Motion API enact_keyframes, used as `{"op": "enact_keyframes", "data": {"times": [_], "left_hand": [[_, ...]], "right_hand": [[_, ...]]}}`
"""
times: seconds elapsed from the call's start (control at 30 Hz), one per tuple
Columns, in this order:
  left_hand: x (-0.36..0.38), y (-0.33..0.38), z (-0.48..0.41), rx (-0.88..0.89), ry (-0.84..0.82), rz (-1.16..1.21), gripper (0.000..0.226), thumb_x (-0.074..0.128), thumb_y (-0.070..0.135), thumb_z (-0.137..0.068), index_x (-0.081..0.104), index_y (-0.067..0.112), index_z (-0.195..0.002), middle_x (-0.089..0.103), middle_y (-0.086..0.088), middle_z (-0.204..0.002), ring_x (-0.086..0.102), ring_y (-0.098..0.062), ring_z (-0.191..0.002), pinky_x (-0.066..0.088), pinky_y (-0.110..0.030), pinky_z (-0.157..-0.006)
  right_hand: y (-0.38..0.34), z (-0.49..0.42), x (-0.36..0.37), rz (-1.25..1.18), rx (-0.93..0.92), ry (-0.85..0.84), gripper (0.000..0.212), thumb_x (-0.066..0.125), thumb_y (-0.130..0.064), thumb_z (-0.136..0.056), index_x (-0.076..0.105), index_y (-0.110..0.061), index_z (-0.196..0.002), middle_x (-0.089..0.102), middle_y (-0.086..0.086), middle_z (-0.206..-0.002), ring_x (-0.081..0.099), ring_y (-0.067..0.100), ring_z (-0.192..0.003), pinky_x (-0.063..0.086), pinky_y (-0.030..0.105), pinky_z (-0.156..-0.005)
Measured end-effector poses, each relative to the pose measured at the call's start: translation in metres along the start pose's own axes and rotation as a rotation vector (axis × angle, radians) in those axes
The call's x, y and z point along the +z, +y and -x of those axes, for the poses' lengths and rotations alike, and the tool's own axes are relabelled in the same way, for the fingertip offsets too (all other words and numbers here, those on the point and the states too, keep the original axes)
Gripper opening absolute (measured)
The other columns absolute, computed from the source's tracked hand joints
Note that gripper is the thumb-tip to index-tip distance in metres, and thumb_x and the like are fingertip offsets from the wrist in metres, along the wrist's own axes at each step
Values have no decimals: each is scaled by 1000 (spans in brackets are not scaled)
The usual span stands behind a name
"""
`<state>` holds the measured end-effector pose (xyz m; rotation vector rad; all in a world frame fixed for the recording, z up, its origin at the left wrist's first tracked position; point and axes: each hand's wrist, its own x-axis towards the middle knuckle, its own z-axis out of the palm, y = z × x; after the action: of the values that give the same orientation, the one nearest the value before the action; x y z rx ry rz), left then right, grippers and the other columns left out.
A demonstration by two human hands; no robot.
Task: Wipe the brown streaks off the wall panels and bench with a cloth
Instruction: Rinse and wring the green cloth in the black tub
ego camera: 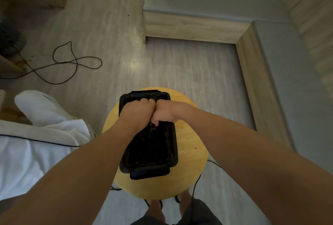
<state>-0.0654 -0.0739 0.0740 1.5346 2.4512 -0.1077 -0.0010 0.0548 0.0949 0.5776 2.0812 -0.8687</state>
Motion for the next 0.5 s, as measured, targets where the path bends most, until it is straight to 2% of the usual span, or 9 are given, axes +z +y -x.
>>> {"op": "enact_keyframes", "data": {"times": [0.07, 0.17, 0.2, 0.23, 0.27, 0.3, 0.37, 0.43, 0.5], "left_hand": [[6, -1, 5, -9, 11, 68, 22, 59, 23, -97, 51, 14, -115, 56, -6, -107, 65, -27, -90, 48, -36, -64], [17, -11, 4, -40, 27, 234, 17, 68, 21, -88, 60, 14, -102, 51, -5, -108, 56, -28, -100, 52, -43, -81], [20, -13, 4, -50, 18, 254, 14, 69, 25, -86, 60, 18, -95, 51, -2, -105, 51, -26, -104, 48, -42, -90], [21, -13, 4, -64, -16, 267, 12, 66, 29, -87, 58, 21, -90, 52, 2, -101, 48, -23, -105, 42, -39, -96], [22, -11, 3, -97, -70, 303, 10, 62, 29, -90, 56, 22, -89, 54, 5, -96, 48, -21, -104, 39, -36, -96], [20, -8, 3, -155, -120, 400, 9, 60, 26, -92, 55, 21, -88, 56, 5, -92, 53, -19, -102, 41, -34, -91], [18, -6, 1, -341, -255, 755, 6, 62, 15, -92, 58, 16, -88, 66, -2, -88, 68, -25, -91, 53, -33, -75], [12, -5, 3, -495, -372, 1079, 13, 66, 7, -89, 61, 16, -96, 68, -8, -79, 69, -22, -68, 55, -31, -54], [4, -4, 5, -494, -441, 1202, 17, 68, 5, -86, 62, 11, -100, 58, -4, -65, 52, -14, -50, 40, -24, -44]], "right_hand": [[2, -1, 5, -52, -23, -20, 21, 71, -20, -82, 54, -14, -70, 47, 1, -62, 45, 19, -58, 43, 29, -55], [9, -5, 18, -41, -180, 104, 20, 71, -18, -84, 55, -14, -72, 55, -1, -66, 51, 16, -60, 41, 31, -56], [14, -6, 22, -6, -222, 166, 15, 72, -20, -85, 59, -14, -83, 60, -1, -78, 56, 16, -70, 46, 32, -62], [19, -5, 25, 25, -261, 232, 23, 73, -23, -85, 60, -14, -101, 62, 0, -94, 59, 17, -83, 51, 34, -72], [25, -3, 28, 42, -293, 290, 44, 73, -26, -86, 57, -13, -124, 59, 3, -112, 59, 19, -95, 52, 34, -83], [31, 1, 31, 50, -317, 340, 66, 73, -27, -87, 45, -14, -145, 51, 5, -128, 57, 20, -103, 50, 32, -89], [42, 10, 33, 74, -384, 430, 89, 72, -27, -90, 21, -16, -163, 37, 10, -145, 52, 19, -105, 44, 27, -87], [50, 17, 35, 143, -471, 490, 93, 71, -24, -91, 15, -14, -164, 34, 11, -152, 48, 17, -110, 39, 23, -85], [53, 18, 37, 210, -541, 536, 93, 71, -20, -88, 17, -9, -164, 32, 12, -156, 49, 22, -124, 39, 21, -86]]}}
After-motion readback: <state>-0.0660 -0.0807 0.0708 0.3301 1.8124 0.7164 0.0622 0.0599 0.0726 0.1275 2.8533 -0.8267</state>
